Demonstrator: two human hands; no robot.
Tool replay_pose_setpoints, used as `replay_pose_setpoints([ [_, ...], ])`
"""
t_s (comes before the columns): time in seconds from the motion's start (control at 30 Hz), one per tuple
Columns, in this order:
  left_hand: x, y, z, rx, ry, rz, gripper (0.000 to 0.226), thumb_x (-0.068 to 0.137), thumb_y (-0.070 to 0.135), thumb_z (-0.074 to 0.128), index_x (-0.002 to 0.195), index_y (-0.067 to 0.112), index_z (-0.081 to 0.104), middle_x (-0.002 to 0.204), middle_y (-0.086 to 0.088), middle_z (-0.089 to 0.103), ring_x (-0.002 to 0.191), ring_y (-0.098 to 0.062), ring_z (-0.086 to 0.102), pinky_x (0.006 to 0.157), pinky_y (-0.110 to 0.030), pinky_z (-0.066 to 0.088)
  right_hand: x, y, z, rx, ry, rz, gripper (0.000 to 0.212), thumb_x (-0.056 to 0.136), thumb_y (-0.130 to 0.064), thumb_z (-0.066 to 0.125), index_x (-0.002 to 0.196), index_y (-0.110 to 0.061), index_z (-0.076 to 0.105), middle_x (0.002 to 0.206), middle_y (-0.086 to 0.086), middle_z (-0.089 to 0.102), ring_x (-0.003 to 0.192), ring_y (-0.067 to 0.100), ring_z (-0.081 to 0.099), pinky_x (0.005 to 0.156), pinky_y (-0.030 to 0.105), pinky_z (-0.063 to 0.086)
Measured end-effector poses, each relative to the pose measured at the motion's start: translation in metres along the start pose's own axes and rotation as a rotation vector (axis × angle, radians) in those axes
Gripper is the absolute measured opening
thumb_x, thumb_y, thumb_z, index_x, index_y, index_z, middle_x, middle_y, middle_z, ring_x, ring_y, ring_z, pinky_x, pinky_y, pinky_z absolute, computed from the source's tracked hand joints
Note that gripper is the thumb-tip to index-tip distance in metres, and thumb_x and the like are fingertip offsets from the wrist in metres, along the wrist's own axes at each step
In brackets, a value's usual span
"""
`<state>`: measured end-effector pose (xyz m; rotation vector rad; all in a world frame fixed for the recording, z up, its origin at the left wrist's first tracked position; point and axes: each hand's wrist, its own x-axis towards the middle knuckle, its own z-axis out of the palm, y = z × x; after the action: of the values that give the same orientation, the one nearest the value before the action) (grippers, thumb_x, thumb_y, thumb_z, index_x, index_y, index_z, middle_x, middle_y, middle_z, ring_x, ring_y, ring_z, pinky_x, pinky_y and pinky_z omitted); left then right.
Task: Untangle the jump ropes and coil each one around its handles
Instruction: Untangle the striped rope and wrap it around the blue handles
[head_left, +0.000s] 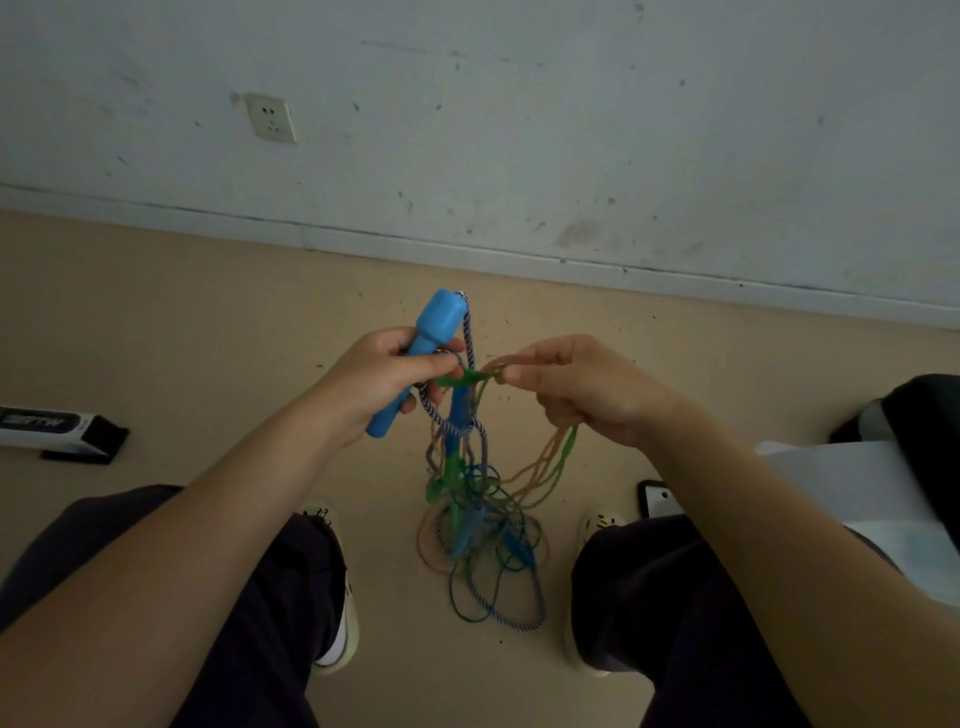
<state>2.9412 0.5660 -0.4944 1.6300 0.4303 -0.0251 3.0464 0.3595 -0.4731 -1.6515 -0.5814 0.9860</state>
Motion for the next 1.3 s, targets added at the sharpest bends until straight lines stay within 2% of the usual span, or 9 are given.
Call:
replay_pose_setpoints([
  [0.1, 0.000, 0.000, 0.000, -0.014, 0.005, 0.011, 0.020, 0.089, 0.013, 0.071, 0.108, 0.019, 0.072, 0.084, 0.003, 0.072, 0.064, -0.010, 0.062, 0.053, -0.024, 0.043, 0.002, 0.005, 0.001, 0.099, 0.019, -0.114, 0.025, 0.097, -0.014, 0.054, 0.111, 0.004, 0.063, 0.057, -0.003, 0.038, 0.049, 0.010, 0.034, 0.049, 0.022, 0.033],
  [0.2, -0.001, 0.000, 0.001, 0.025, -0.008, 0.016, 0.035, 0.077, 0.023, 0.081, 0.111, 0.022, 0.070, 0.084, 0.005, 0.069, 0.067, -0.007, 0.061, 0.059, -0.027, 0.044, 0.002, 0.006, 0.001, 0.174, -0.029, -0.212, 0.018, 0.097, -0.013, 0.052, 0.104, -0.001, 0.063, 0.080, 0.001, 0.063, 0.073, 0.012, 0.059, 0.072, 0.023, 0.051],
  [0.33, -0.001, 0.000, 0.003, 0.047, -0.161, 0.085, 0.074, 0.056, 0.042, 0.088, 0.124, 0.025, 0.062, 0.094, 0.012, 0.068, 0.073, -0.003, 0.060, 0.056, -0.023, 0.044, 0.002, 0.005, 0.005, 0.249, -0.185, -0.273, 0.029, 0.097, -0.011, 0.047, 0.115, 0.010, 0.057, 0.102, 0.010, 0.068, 0.100, 0.021, 0.065, 0.093, 0.032, 0.050],
  [0.47, 0.000, 0.000, 0.004, 0.004, -0.235, 0.069, 0.074, 0.054, 0.041, 0.086, 0.123, 0.026, 0.062, 0.082, 0.011, 0.066, 0.067, -0.008, 0.055, 0.050, -0.024, 0.041, 0.004, 0.005, 0.008, 0.335, -0.178, -0.288, 0.023, 0.094, -0.011, 0.050, 0.109, 0.001, 0.061, 0.105, 0.012, 0.069, 0.104, 0.025, 0.065, 0.101, 0.037, 0.048],
  [0.67, -0.004, 0.009, 0.005, 0.179, -0.047, 0.033, 0.046, 0.076, 0.013, 0.084, 0.115, 0.023, 0.062, 0.080, 0.008, 0.064, 0.050, 0.004, 0.056, 0.044, -0.011, 0.038, 0.004, 0.005, 0.005, 0.330, -0.066, -0.225, 0.030, 0.094, -0.014, 0.050, 0.116, 0.003, 0.059, 0.116, 0.018, 0.066, 0.110, 0.026, 0.064, 0.097, 0.034, 0.052],
  [0.83, -0.004, 0.013, -0.008, 0.416, -0.098, 0.004, 0.035, 0.076, 0.019, 0.085, 0.103, 0.030, 0.065, 0.074, 0.015, 0.061, 0.051, 0.008, 0.056, 0.047, -0.010, 0.036, 0.004, 0.009, -0.004, -0.002, 0.134, -0.127, 0.018, 0.099, -0.010, 0.050, 0.100, -0.008, 0.068, 0.093, 0.010, 0.072, 0.087, 0.021, 0.070, 0.081, 0.029, 0.054],
  [0.93, -0.004, 0.011, -0.009, 0.492, -0.118, -0.027, 0.032, 0.073, 0.027, 0.087, 0.097, 0.030, 0.067, 0.076, 0.012, 0.064, 0.060, 0.000, 0.057, 0.055, -0.019, 0.038, 0.001, 0.007, -0.009, -0.255, 0.059, -0.020, 0.013, 0.096, -0.016, 0.059, 0.104, -0.009, 0.067, 0.093, 0.007, 0.074, 0.083, 0.022, 0.072, 0.079, 0.037, 0.056],
  [1.1, -0.005, 0.003, 0.006, 0.491, -0.202, -0.040, 0.033, 0.070, 0.024, 0.090, 0.089, 0.030, 0.063, 0.062, 0.015, 0.058, 0.043, 0.004, 0.050, 0.043, -0.012, 0.034, -0.002, -0.001, 0.011, -0.294, -0.139, 0.121, 0.058, 0.079, -0.019, 0.079, 0.128, -0.012, 0.050, 0.103, 0.010, 0.071, 0.082, 0.023, 0.072, 0.068, 0.026, 0.056],
  [1.3, 0.001, 0.002, -0.001, 0.359, -0.191, -0.068, 0.042, 0.074, 0.018, 0.087, 0.109, 0.026, 0.067, 0.087, 0.001, 0.066, 0.044, 0.001, 0.048, 0.045, -0.020, 0.037, 0.009, 0.004, 0.020, -0.596, -0.024, 0.227, 0.059, 0.076, -0.036, 0.082, 0.123, -0.016, 0.051, 0.079, -0.001, 0.056, 0.058, 0.010, 0.048, 0.054, 0.026, 0.040],
])
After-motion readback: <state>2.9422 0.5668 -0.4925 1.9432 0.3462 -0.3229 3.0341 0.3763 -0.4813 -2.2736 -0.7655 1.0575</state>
